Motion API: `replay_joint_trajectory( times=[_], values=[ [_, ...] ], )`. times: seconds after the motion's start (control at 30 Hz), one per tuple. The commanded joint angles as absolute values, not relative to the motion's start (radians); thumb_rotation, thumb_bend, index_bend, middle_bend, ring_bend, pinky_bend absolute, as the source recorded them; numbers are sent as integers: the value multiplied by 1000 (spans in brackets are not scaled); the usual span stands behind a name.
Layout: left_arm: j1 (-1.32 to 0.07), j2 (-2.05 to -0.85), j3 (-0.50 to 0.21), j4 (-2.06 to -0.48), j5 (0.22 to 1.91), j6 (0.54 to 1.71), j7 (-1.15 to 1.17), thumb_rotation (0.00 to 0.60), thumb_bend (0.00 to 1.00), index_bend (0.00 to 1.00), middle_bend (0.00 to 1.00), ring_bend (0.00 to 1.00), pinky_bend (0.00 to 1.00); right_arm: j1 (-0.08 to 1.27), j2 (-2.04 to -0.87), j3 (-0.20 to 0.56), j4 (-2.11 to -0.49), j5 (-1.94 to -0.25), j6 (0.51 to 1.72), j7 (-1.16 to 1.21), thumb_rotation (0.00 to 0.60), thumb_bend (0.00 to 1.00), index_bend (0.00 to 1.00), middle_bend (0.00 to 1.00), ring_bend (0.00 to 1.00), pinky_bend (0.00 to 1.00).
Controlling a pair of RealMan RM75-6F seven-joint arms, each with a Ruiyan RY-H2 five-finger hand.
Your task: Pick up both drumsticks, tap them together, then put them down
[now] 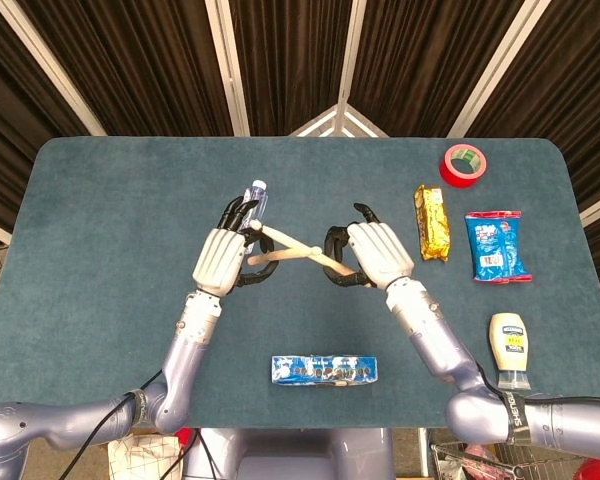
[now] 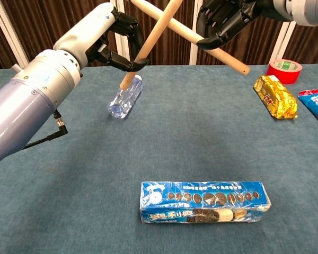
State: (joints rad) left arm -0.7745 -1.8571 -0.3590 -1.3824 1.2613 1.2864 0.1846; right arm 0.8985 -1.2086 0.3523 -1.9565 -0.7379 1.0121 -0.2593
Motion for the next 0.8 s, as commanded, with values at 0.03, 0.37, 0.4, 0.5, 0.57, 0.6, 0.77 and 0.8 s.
replay_joint_trajectory(
  times=[0.03,0.37,0.4,0.5,0.57,0.6,0.77,0.8],
  values=[
    [-770,-1854,-356,-1383,1263,1290,184,600,454,651,613,120,0,897,-1203,354,-1954,-734,1011,-252,600,444,766,628,419,36],
    [-755,-1835,-349,-1393,1269,1297,180,600,454,651,613,120,0,883,-1174,349,-1937,-741,993,-220,600,445,766,628,420,36],
    [-751,-1826,-345,-1398,1274,1299,183,600,454,651,613,120,0,878,-1168,346,-1933,-748,989,-214,600,445,766,628,420,36],
    [-733,-1782,-324,-1422,1295,1310,207,600,455,651,613,120,0,858,-1147,336,-1921,-778,983,-193,600,445,766,628,420,36],
    [-713,-1731,-306,-1452,1308,1317,237,600,455,651,613,120,0,835,-1128,324,-1907,-820,982,-171,600,445,766,628,419,36],
    [-701,-1699,-296,-1474,1311,1316,256,600,454,651,613,120,0,823,-1120,315,-1898,-846,981,-160,600,445,766,628,419,36],
    [-638,-1531,-240,-1585,1288,1292,352,600,454,652,612,120,0,759,-1090,252,-1831,-1004,992,-126,600,445,766,628,420,36],
    [-626,-1503,-231,-1603,1280,1288,363,600,454,653,612,120,0,747,-1086,238,-1817,-1036,996,-120,600,445,766,628,420,36]
  ],
)
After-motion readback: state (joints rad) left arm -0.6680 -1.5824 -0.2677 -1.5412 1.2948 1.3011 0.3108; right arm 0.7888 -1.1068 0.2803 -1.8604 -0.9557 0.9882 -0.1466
